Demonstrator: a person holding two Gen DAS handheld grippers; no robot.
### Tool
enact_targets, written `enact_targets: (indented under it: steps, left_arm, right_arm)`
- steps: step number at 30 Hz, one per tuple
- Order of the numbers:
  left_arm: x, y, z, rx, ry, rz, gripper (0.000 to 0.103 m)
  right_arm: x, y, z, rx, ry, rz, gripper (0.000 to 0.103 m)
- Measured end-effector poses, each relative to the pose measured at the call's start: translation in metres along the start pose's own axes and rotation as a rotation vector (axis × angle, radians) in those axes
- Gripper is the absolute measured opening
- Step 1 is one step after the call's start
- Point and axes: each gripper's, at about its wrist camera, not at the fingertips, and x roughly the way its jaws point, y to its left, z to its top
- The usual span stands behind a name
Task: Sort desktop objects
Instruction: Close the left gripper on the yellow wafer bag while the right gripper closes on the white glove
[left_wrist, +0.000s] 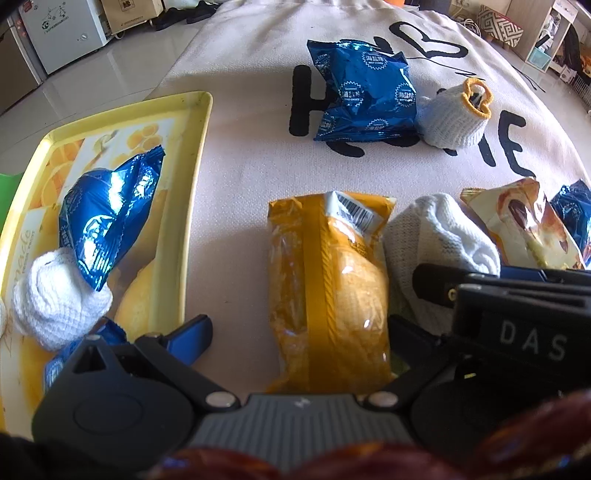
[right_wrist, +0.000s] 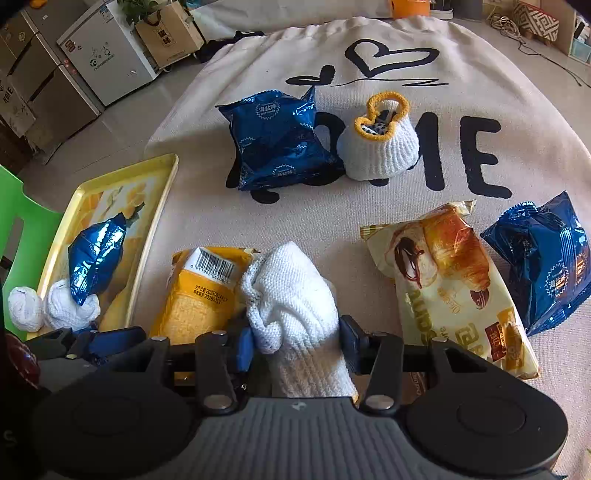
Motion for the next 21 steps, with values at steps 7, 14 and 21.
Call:
enact_targets:
  steps: [7,14,21]
  left_arm:
    - [0.000,-0.007,0.000,0.035,-0.024,0.008,0.095]
    - [0.003,-0.009,0.001,0.021,-0.024,0.021,0.103]
    - [0.003,-0.009,0.001,0.023,-0.034,0.021,0.103]
  right_arm:
    - [-0.003,-0.016,0.004,0.087,-0.003,0.032,0.045]
    - [0.007,-0.016,0.000,0.116,0.028,0.063,0.054]
    - [0.009,-0.006,-0.001,0.050,0.021,0.032,0.059]
